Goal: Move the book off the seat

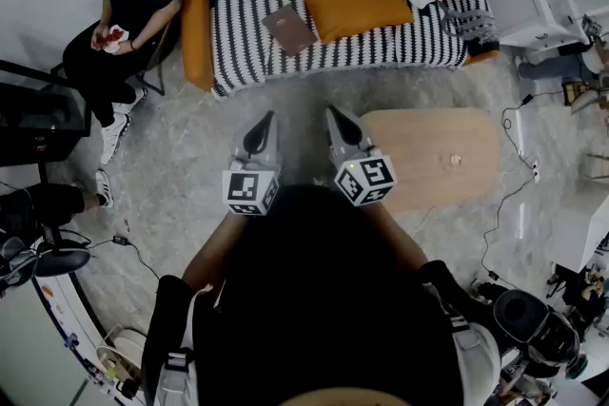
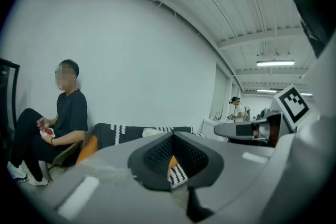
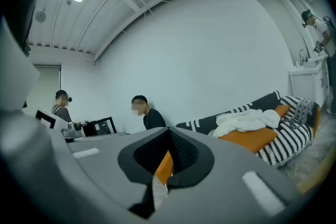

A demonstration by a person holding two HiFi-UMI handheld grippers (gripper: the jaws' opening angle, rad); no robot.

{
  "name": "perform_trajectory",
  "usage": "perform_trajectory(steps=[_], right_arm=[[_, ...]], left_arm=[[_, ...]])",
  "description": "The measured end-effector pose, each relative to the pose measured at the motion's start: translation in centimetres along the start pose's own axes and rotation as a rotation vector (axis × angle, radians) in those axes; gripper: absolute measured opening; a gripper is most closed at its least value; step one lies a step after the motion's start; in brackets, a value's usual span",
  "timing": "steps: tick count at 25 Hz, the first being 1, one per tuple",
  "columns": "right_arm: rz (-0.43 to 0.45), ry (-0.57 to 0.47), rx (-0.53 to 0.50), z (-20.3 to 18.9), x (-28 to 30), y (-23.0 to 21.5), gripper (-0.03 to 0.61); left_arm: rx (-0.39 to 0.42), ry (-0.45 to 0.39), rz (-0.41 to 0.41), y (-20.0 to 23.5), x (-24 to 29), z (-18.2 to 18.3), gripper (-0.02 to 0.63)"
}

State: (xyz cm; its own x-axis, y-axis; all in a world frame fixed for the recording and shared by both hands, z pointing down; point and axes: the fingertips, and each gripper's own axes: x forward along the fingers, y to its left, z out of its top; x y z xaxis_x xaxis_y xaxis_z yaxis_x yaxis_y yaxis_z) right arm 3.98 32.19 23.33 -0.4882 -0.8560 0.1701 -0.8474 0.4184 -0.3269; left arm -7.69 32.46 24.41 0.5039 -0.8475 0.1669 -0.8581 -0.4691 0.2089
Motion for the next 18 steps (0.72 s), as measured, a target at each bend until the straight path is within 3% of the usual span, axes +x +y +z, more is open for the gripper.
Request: perform_trajectory(steps=[18], right_arm=[[-0.003, 0.002, 0.019, -0.6, 0.5, 2.1, 0.008]], left_arm=[[-0.010, -0.009, 0.014, 1.9, -1.6, -0.1, 0.006]])
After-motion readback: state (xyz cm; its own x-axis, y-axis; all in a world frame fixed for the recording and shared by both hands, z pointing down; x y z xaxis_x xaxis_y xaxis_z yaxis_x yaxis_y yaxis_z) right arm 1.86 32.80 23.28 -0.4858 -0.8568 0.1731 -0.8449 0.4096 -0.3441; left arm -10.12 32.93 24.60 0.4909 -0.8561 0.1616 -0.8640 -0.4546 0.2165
